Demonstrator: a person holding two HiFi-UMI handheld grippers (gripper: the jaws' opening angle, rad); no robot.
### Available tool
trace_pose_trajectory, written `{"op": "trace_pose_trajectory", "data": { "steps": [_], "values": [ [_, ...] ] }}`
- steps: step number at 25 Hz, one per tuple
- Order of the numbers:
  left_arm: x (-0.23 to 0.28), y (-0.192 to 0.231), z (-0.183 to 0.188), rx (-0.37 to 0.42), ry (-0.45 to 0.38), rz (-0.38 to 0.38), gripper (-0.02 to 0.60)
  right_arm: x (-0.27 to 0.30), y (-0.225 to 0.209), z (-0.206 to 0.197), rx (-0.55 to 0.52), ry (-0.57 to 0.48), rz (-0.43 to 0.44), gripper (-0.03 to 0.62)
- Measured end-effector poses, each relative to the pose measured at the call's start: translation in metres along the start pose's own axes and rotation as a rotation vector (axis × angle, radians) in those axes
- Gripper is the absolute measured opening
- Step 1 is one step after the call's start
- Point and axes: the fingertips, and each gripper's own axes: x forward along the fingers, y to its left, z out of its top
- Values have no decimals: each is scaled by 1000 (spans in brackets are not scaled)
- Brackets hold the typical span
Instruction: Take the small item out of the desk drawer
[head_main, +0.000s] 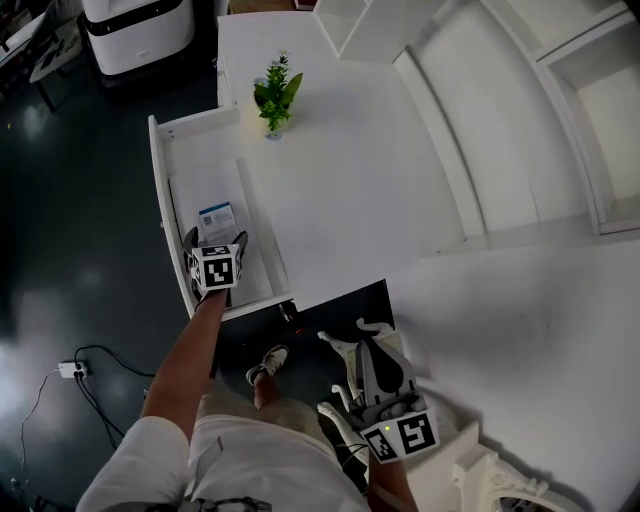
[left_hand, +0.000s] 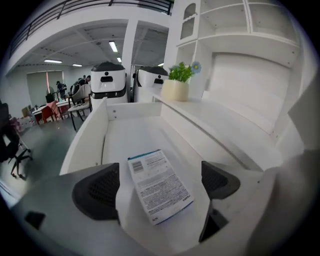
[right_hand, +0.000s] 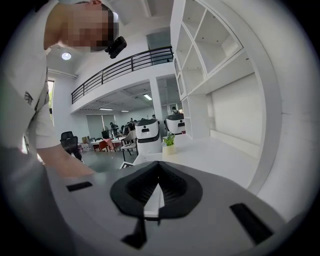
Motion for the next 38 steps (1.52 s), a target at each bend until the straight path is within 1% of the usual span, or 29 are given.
{"op": "trace_pose_trajectory", "data": {
  "steps": [3,6,9,11,14,19,22,28,32,34,36,38],
  "values": [
    [20,2,-10,-32,48,19,499,-5,-9,-8,10,18,-30,9],
    [32,7,-14,-88,80,48,499,-13,-17,-15,24,34,-59,9],
    [39,11,-14,-144,108,74,499,-17,-23,-19,35,40,-79,9],
    [45,12,-11,-164,120,88,499,-18,-25,-20,39,41,-85,9],
    [58,14,-13,-158,151,105,499,-19,-28,-21,46,43,-92,9],
    [68,11,-24,-158,198,98,499,-21,-32,-24,53,53,-100,9],
    [71,9,-29,-106,195,111,499,-22,-33,-28,58,61,-106,9],
    [71,12,-30,-82,168,112,497,-24,-32,-32,66,61,-113,9],
    [65,9,-33,-42,215,73,486,-25,-28,-32,70,53,-107,9],
    [61,9,-31,-51,225,58,483,-24,-25,-31,69,46,-99,9],
    [54,9,-25,-61,213,49,483,-23,-20,-28,66,35,-88,9],
    [49,6,-13,-32,177,33,483,-22,-16,-25,61,26,-80,9]
  ]
}}
